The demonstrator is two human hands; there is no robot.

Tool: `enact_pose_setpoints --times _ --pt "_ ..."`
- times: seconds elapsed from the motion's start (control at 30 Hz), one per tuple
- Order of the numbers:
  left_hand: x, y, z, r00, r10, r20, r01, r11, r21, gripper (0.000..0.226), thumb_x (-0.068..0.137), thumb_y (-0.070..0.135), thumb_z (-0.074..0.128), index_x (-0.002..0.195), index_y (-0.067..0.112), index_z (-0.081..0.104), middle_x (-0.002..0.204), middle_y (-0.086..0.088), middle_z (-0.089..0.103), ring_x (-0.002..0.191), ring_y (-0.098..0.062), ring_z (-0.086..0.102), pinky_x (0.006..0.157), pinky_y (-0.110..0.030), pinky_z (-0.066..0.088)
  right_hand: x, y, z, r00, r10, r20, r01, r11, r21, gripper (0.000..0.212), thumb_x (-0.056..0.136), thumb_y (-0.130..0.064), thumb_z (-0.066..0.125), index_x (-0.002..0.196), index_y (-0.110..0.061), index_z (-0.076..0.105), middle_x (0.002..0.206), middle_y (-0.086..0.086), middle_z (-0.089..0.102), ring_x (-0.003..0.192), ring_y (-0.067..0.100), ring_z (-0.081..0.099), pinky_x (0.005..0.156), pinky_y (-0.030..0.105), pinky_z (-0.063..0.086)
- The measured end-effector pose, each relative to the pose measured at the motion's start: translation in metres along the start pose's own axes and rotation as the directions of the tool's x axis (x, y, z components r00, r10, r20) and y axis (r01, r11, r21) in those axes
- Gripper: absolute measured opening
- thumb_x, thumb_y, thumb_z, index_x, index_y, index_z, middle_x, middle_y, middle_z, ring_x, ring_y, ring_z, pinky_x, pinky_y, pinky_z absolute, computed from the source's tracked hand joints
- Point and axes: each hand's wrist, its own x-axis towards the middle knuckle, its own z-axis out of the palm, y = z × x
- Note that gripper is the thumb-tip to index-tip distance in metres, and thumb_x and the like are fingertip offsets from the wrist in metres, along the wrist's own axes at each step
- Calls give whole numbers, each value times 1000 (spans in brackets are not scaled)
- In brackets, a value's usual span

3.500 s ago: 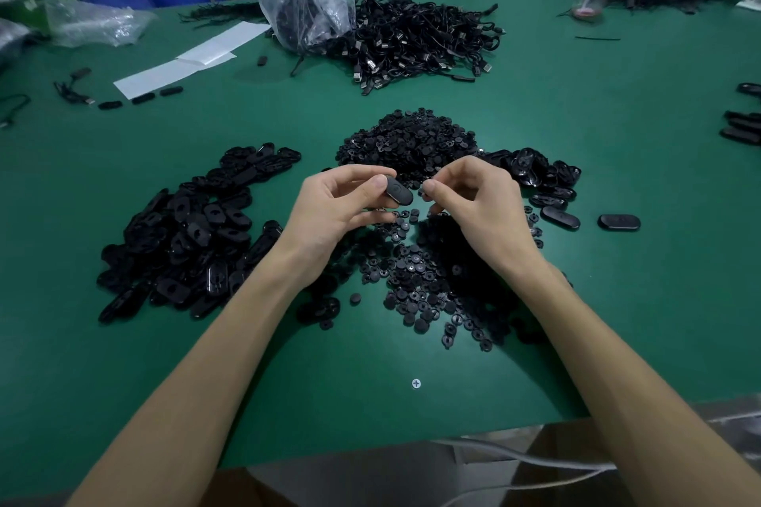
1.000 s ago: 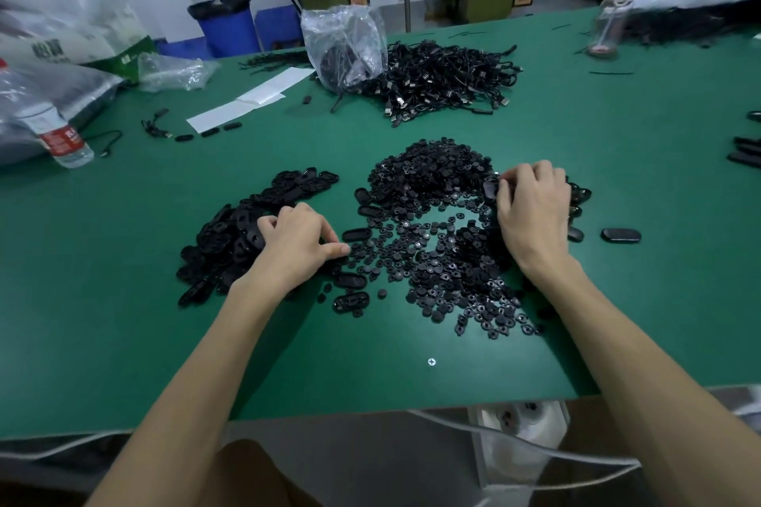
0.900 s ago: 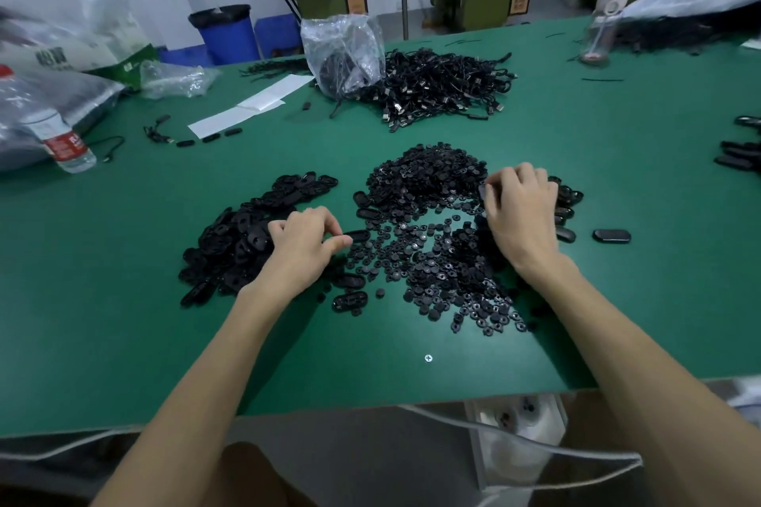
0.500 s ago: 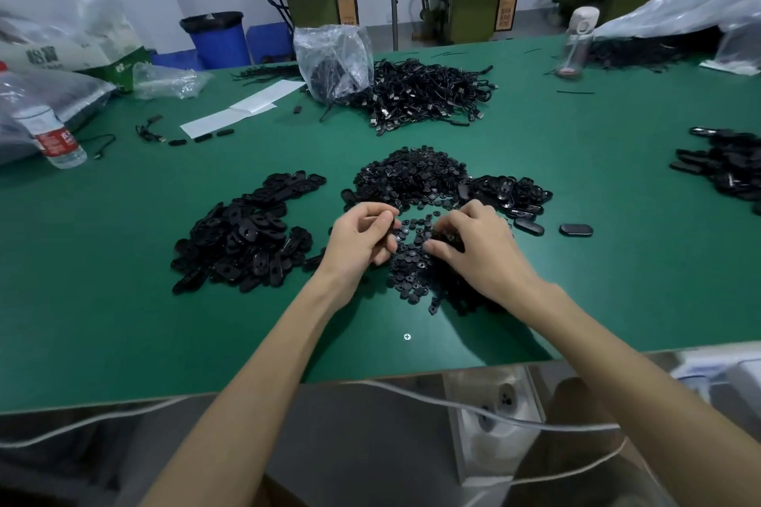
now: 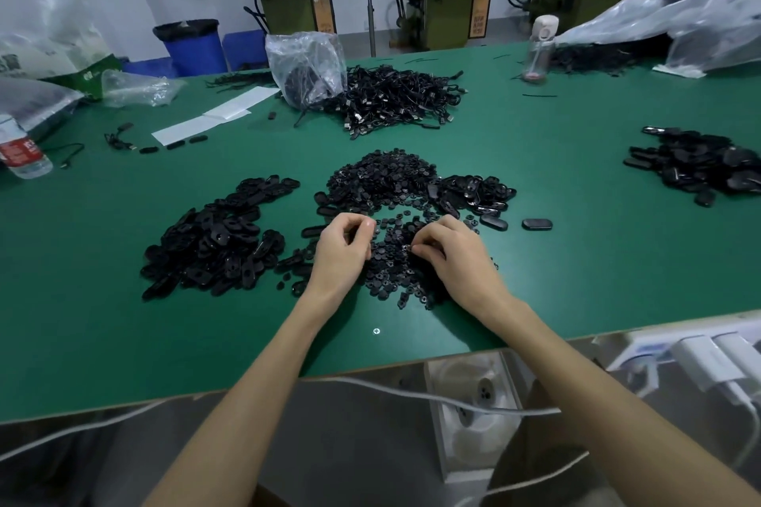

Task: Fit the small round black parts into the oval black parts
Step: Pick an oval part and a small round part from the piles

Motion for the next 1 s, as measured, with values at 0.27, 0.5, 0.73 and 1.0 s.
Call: enact_pose_setpoints --times 0.27,0.5,0.73,1.0 --pt "-5 3 9 984 178 -10 -171 957 235 27 110 10 40 131 20 54 110 -2 60 86 -5 59 79 -15 45 1 1 -1 997 30 -69 -26 998 56 11 99 -9 66 104 -9 76 102 -2 60 96 17 58 84 22 42" --pt "-13 3 16 995 91 -40 -94 991 -100 30 115 13 27 138 13 47 110 -7 70 77 -18 69 57 -29 47 0 2 -4 994 63 -86 -55 994 97 14 97 -6 68 107 -10 77 107 3 69 96 13 59 85 12 39" --pt "-17 7 3 1000 0 23 8 933 -359 22 114 6 29 117 2 50 105 -13 76 74 -25 73 50 -26 49 1 6 -7 976 174 -131 -147 969 198 13 93 -5 72 99 -15 78 98 -5 73 92 8 62 84 9 44" --pt "-19 6 1 999 35 40 -20 951 -310 24 110 4 44 105 4 68 101 -9 70 84 -19 71 62 -27 54 -2 5 -8 964 194 -180 -147 959 244 10 97 -9 69 95 -19 73 105 0 67 100 14 59 84 11 40"
